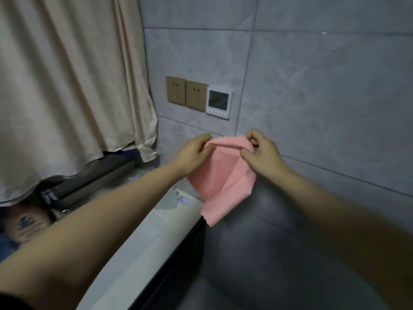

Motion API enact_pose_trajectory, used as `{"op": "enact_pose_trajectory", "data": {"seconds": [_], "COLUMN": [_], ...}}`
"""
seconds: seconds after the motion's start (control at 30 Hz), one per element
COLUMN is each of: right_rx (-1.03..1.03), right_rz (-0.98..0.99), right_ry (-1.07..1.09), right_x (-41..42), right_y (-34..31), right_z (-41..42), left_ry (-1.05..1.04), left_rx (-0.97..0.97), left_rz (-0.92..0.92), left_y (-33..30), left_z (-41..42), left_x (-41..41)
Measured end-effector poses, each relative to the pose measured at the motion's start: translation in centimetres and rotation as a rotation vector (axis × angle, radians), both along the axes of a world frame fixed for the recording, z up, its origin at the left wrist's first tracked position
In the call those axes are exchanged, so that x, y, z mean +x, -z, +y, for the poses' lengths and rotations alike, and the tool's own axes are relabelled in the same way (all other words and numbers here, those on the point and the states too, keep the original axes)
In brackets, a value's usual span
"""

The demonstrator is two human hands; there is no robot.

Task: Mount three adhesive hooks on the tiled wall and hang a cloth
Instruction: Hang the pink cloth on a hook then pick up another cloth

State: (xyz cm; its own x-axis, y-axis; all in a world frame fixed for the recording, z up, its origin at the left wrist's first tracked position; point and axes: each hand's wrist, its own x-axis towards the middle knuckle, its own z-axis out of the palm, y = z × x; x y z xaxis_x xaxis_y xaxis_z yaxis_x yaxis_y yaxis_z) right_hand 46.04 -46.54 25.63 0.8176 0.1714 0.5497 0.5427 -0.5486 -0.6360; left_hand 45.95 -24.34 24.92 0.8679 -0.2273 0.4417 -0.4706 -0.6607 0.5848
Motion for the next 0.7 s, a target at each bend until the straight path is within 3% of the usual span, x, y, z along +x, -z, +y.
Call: {"op": "enact_pose_trajectory", "data": {"seconds": [0.13, 0.43, 0.57, 0.7], "right_rx": [-0.030, -0.192, -0.252, -0.302], "right_rz": [-0.028, -0.176, -0.221, -0.326], "right_ry": [0.035, 0.253, 0.289, 0.335], "right_x": [-3.1, -12.8, -17.4, -21.8], "right_y": [-3.5, -11.3, -14.3, -16.7], "right_z": [-6.8, -21.9, -28.0, -33.5], "left_ry": [0.126, 0.591, 0.754, 0.752], "left_rx": [0.064, 0.189, 0.242, 0.323], "left_rz": [-0.172, -0.171, -0.390, -0.641], "left_y": [-4.1, -13.3, -16.8, -19.4], "left_z": [-5.7, -18.3, -24.9, -31.3], "left_x": [-0.2, -2.8, -5.1, -6.8]}}
